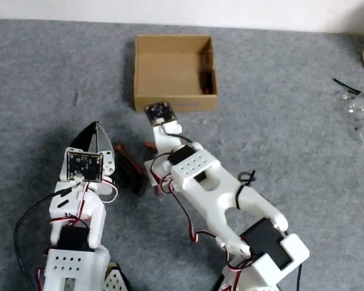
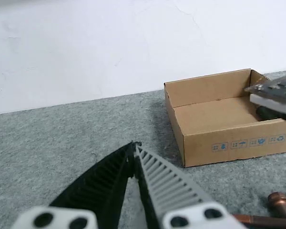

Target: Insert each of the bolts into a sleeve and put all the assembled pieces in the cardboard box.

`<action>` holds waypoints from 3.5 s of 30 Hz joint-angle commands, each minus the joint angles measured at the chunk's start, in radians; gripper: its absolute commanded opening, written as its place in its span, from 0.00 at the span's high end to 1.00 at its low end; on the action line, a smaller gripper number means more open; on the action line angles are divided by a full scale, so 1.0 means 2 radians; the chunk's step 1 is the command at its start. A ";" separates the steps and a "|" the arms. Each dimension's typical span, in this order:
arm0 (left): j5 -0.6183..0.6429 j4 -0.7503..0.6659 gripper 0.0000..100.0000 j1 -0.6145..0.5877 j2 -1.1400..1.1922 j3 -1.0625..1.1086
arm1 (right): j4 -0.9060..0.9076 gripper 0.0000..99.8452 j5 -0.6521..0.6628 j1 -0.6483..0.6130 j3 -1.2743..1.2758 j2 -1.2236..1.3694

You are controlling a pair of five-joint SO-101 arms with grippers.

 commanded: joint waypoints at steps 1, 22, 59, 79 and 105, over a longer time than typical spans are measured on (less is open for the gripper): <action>0.005 -0.011 0.99 0.007 -0.001 0.010 | 0.004 0.88 -0.005 0.015 -0.003 -0.002; 0.005 -0.011 0.99 0.007 -0.001 0.010 | 0.076 0.88 -0.003 0.010 -0.083 0.095; 0.005 -0.011 0.99 0.007 -0.001 0.008 | 0.076 0.88 0.053 -0.027 -0.083 0.099; 0.005 -0.011 0.99 0.006 -0.001 0.007 | 0.083 0.88 0.054 -0.026 -0.084 0.100; 0.005 -0.011 0.99 0.007 -0.001 0.008 | 0.129 1.00 0.054 -0.012 -0.099 0.094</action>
